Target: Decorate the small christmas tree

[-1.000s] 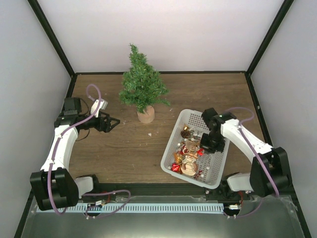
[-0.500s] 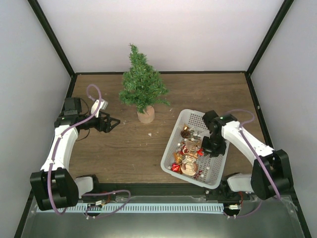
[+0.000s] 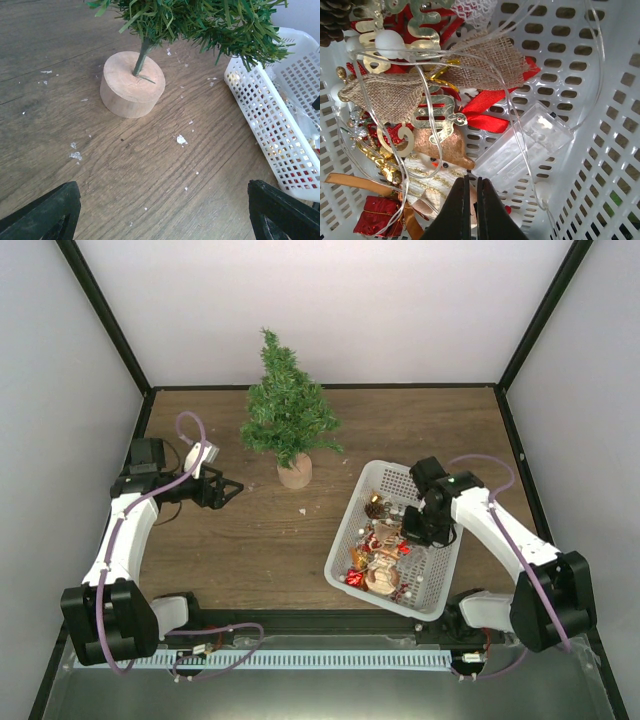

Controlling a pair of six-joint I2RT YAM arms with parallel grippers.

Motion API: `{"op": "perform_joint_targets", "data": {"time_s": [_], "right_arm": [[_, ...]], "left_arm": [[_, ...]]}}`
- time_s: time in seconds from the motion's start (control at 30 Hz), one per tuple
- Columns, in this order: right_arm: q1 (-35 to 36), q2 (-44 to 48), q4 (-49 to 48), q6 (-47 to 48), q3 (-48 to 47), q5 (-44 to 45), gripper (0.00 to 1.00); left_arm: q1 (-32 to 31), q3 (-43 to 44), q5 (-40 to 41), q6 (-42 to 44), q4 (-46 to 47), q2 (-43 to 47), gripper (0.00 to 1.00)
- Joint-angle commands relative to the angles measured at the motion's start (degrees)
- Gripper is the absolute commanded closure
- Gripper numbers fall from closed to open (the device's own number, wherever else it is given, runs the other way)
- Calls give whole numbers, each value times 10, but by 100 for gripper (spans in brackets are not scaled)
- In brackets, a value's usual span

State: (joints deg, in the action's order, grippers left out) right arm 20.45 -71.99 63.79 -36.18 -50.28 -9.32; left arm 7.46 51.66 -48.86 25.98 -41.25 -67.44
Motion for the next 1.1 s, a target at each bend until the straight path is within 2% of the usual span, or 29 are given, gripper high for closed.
{"op": "perform_joint_targets", "data": {"time_s": [0.0, 0.2, 0.33, 0.4, 0.5, 0.7, 0.8, 0.97, 1.07], "right_arm": [[3, 15, -18, 14, -16, -6, 99], [2, 6, -43, 37, -1, -36, 97], [2, -3, -49, 40, 7, -44, 70], [2, -5, -47, 38, 6, -36, 61], [2, -12, -44, 43, 7, -38, 62], [29, -2, -55, 42, 19, -130, 67], [85, -5, -48, 15, 10, -129, 67], [92, 5, -31, 4, 33, -115, 69], [92, 24, -35, 4, 35, -153, 68]], "left_arm": [[-2, 2, -19, 12, 1, 4, 9], [-2, -1, -24, 19, -4, 7, 9], [-3, 1, -27, 26, -12, 6, 9], [-3, 2, -27, 26, -12, 6, 9], [-4, 3, -29, 24, -12, 5, 9], [-8, 1, -25, 25, -11, -1, 9], [-11, 2, -25, 25, -11, -7, 9], [-20, 4, -21, 24, -11, -11, 9], [-24, 2, -19, 25, -11, -11, 9]]}}
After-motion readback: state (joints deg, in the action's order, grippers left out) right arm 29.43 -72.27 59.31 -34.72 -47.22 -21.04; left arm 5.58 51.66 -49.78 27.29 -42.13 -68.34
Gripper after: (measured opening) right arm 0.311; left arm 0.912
